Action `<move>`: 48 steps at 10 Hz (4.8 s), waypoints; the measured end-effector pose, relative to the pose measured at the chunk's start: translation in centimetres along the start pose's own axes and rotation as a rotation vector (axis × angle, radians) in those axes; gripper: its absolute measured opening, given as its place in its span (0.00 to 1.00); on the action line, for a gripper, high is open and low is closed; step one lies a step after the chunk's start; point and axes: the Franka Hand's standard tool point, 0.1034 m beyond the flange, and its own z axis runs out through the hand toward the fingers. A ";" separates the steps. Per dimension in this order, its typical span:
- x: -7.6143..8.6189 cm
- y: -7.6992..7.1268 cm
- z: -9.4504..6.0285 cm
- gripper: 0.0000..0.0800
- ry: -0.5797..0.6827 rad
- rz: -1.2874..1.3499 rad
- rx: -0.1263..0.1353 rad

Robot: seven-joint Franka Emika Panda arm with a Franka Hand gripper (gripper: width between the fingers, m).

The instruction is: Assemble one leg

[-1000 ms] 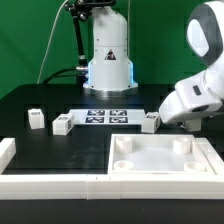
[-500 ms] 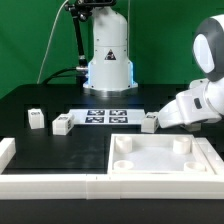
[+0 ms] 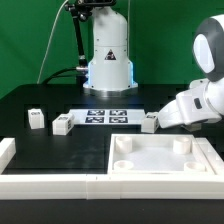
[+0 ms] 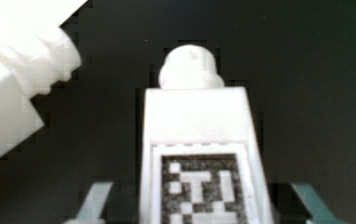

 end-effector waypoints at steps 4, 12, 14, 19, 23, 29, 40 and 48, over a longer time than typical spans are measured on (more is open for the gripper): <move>-0.2 0.0 -0.1 0.36 -0.005 0.001 0.001; -3.2 0.8 -4.7 0.36 0.069 0.028 0.021; -2.7 1.0 -5.4 0.36 0.258 0.037 0.015; -2.2 3.6 -8.8 0.36 0.683 0.013 -0.001; -2.0 6.2 -11.1 0.36 0.969 0.068 0.019; -0.9 8.4 -15.4 0.36 0.931 0.118 0.069; 1.6 10.6 -20.3 0.36 1.301 0.095 0.004; 4.8 13.7 -23.0 0.36 1.351 0.056 -0.043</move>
Offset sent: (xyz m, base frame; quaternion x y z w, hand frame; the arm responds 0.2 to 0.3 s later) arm 0.0000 0.0000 0.0000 0.0000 0.0000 0.0000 1.0000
